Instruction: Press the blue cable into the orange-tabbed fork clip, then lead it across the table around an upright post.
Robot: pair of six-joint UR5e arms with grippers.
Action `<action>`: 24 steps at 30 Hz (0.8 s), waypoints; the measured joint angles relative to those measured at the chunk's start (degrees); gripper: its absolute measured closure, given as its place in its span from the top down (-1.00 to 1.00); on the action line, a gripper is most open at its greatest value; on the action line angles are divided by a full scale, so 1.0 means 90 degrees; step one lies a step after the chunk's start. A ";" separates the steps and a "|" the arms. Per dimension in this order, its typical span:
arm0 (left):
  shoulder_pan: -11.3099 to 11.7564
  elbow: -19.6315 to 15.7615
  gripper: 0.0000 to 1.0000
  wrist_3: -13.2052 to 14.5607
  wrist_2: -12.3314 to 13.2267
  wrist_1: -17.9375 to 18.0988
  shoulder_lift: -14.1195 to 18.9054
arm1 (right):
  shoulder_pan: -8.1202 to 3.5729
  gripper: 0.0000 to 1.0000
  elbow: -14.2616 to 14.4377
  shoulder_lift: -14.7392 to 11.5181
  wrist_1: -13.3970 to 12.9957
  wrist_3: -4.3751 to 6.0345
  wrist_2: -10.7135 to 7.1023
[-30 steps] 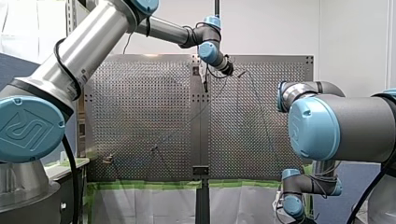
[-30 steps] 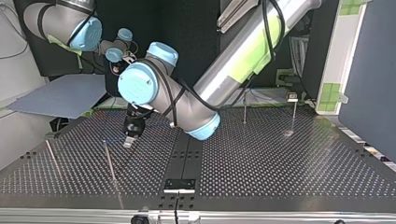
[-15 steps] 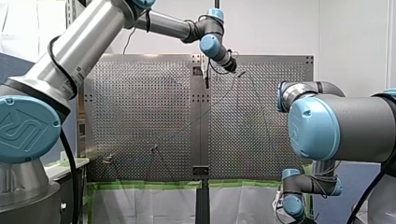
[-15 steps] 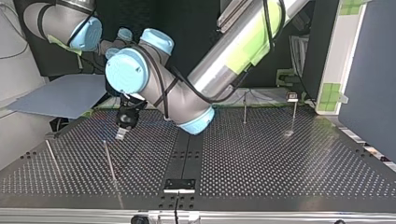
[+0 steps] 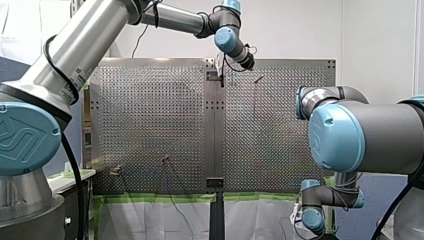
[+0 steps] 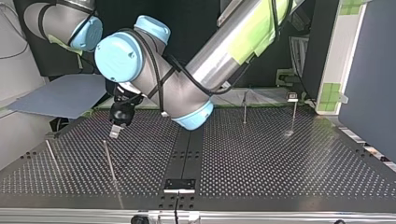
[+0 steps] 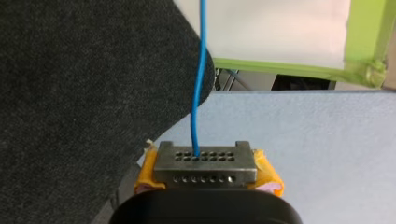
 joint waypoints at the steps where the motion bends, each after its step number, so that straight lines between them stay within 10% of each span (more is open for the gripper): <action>1: 0.0008 -0.0001 0.95 -0.0005 0.0004 -0.0002 -0.0003 | 0.0007 -1.00 0.0000 -0.0014 0.0000 -0.0013 -0.0011; 14: 0.0203 -0.0001 0.95 -0.0111 -0.0125 -0.0098 -0.0014 | 0.0170 -1.00 0.0005 -0.0315 0.0033 -0.0149 -0.0108; 24: 0.0295 -0.0002 0.95 -0.0212 0.0347 -0.0108 -0.0133 | 0.0259 -1.00 0.0002 -0.0342 0.0030 -0.0297 -0.0109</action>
